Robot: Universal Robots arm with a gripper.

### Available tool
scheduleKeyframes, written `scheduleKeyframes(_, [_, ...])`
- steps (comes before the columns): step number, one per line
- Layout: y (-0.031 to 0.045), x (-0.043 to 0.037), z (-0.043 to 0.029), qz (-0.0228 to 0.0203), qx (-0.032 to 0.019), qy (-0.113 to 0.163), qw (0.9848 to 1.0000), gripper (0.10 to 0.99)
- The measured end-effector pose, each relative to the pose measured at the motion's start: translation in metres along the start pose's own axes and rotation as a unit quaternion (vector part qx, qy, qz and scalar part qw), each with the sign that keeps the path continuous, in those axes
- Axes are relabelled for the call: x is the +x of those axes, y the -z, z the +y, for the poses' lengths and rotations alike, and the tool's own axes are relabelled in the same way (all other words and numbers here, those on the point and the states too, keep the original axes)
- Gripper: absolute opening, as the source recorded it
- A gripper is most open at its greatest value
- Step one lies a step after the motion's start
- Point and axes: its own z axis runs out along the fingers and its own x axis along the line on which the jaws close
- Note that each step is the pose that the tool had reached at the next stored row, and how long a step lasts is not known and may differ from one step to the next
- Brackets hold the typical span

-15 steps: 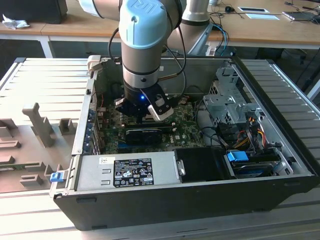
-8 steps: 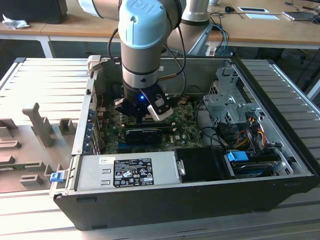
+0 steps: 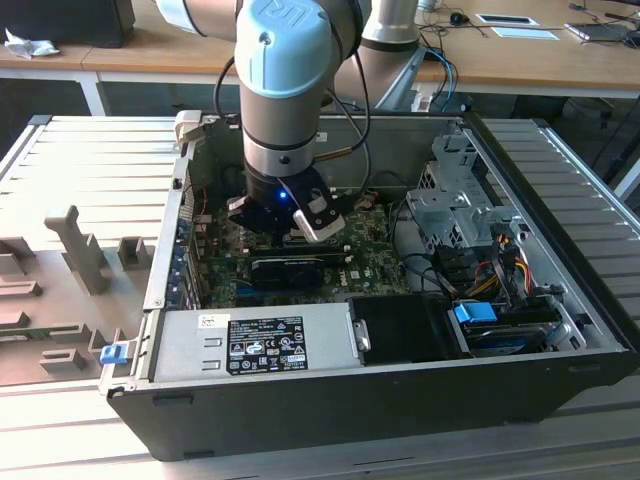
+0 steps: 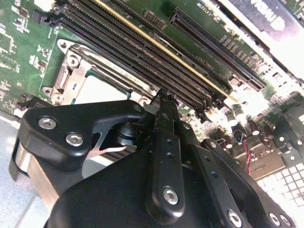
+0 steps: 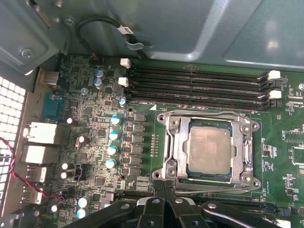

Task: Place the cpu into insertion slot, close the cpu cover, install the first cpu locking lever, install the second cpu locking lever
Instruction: 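Install the second cpu locking lever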

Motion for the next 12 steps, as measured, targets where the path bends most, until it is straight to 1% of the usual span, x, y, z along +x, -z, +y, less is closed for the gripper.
scheduleKeyframes(10, [-0.0001,0.0007,0.0,0.0,0.0,0.0,1.0,0.106])
scheduleKeyframes(12, [-0.0001,0.0011,-0.0003,0.0,-0.0007,0.0,1.0,0.106])
